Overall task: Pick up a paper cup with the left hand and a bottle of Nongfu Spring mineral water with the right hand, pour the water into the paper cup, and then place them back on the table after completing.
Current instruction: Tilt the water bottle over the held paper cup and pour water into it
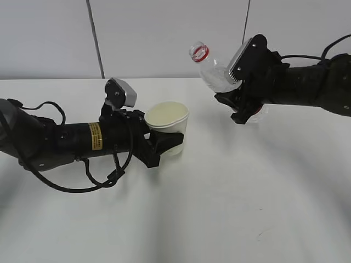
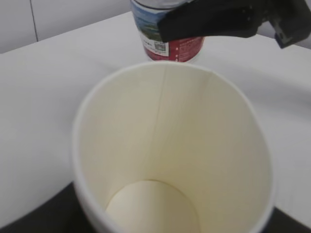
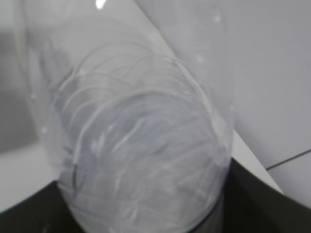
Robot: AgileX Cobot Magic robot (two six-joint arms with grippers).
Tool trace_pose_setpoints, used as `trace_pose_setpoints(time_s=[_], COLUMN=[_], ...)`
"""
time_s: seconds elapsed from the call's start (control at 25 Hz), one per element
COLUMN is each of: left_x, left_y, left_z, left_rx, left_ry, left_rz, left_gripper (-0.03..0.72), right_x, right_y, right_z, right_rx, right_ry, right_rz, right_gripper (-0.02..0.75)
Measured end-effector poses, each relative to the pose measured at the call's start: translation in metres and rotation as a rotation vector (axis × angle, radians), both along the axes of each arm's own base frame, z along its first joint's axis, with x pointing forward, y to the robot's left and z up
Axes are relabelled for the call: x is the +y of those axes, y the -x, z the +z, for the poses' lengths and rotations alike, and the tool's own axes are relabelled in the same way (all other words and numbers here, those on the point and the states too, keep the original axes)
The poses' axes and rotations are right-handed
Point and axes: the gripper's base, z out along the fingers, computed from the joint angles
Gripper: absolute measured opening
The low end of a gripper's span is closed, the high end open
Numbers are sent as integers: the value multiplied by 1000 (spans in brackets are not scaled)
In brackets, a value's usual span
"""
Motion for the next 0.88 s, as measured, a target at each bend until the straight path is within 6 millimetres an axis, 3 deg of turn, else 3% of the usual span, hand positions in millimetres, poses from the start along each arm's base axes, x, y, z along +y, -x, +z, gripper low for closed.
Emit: trace_pose_setpoints(time_s=[0.88], left_x=[0], left_y=[-3], left_z=[0], left_rx=[14], left_ry=[6], left_rz=[35], left_gripper=[400], right_x=[-1], right_y=[-11], right_z=[15], right_rx=[-86], right_ry=[266], right_rz=[115], right_gripper=[449])
